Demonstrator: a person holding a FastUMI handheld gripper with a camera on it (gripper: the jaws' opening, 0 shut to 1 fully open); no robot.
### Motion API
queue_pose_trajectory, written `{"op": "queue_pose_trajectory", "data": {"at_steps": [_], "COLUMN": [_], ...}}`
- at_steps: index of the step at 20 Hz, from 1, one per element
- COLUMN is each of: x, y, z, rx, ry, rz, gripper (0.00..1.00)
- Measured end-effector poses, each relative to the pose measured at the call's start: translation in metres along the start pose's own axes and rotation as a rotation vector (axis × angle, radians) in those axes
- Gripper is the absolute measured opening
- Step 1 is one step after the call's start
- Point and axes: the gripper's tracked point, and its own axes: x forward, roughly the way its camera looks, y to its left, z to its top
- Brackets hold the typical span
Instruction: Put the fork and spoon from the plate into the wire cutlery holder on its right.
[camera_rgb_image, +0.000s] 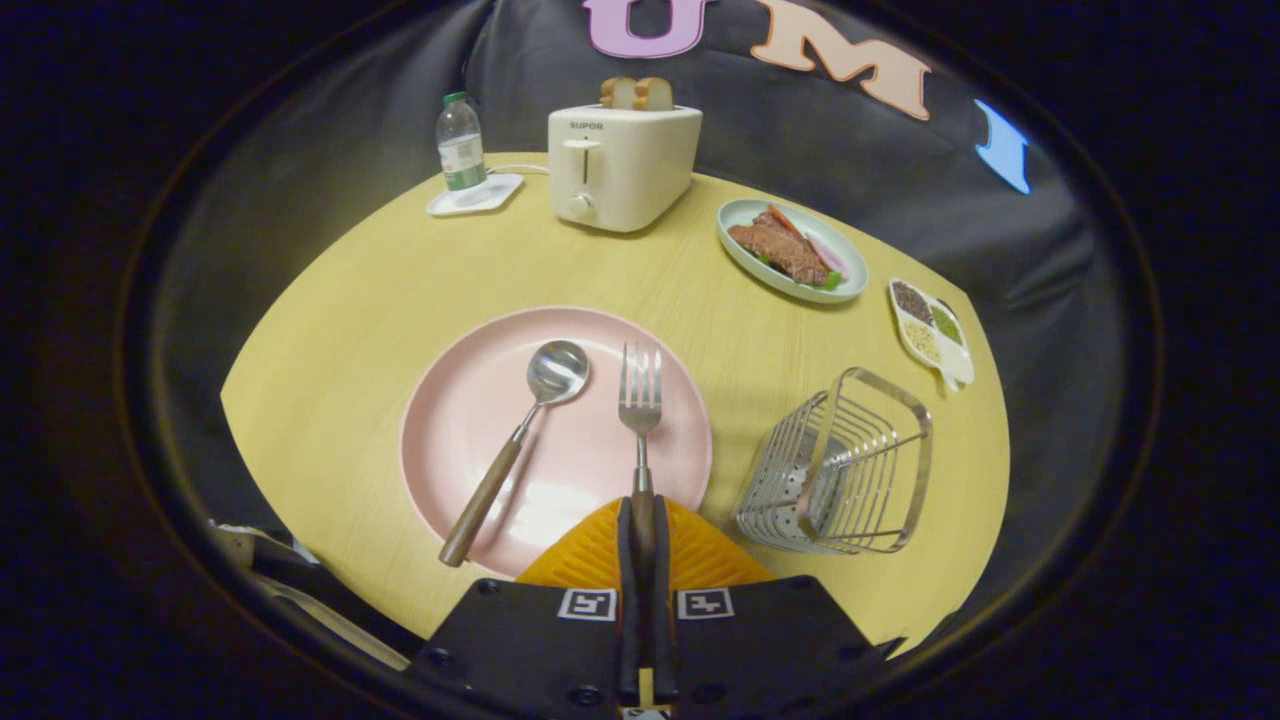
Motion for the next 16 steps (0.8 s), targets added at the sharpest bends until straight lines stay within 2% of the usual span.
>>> {"op": "queue_pose_trajectory", "data": {"at_steps": [7,13,16], "x": [-0.03,-0.048,-0.054], "y": [-0.025,-0.068,-0.081], "z": [0.009,0.012,0.01], "rx": [-0.044,-0.112,-0.107], "ry": [0.025,0.056,0.071], "rz": [0.048,0.031,0.046], "gripper": [0.08,0.08,0.08]}}
